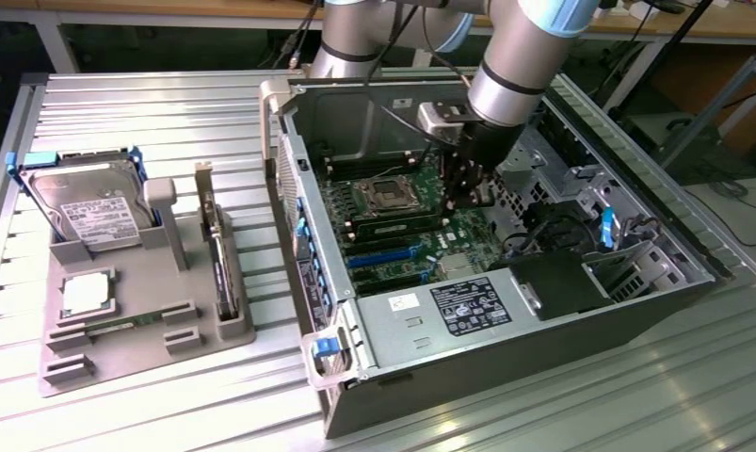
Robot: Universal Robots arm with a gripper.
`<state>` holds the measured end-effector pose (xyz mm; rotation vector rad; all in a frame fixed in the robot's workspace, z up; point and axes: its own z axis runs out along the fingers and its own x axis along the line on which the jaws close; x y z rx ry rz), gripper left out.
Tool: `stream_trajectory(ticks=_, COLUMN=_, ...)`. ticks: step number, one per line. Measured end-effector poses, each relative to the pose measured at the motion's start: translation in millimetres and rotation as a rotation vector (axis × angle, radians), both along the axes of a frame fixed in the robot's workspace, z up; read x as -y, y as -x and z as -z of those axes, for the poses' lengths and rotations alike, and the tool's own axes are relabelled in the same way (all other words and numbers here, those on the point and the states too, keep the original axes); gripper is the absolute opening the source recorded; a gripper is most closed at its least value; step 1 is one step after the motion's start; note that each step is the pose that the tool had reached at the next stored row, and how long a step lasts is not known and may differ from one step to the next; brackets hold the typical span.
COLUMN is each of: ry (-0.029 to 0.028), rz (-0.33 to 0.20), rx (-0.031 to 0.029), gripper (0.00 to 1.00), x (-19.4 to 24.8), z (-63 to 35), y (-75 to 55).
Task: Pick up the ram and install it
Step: 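Press down the ram until it locks into place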
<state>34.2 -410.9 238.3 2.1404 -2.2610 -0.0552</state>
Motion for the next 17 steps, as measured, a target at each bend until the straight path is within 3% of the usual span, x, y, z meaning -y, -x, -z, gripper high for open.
stream_trajectory(ticks=3, ry=0.0009, rz=0.000, rx=0.0039, gripper=0.11, x=0.1, z=6.8, y=0.0)
stream_trajectory(ticks=7, ry=0.0006, rz=0.000, rx=0.0043, gripper=0.11, x=0.0, z=-10.8, y=4.7)
stream_trajectory(ticks=14, ry=0.0006, rz=0.000, rx=0.0048, gripper=0.11, x=0.1, z=-12.1, y=38.6)
stream_trajectory(ticks=17, ry=0.0006, rz=0.000, rx=0.0048, gripper=0.11, x=0.1, z=-12.2, y=69.2)
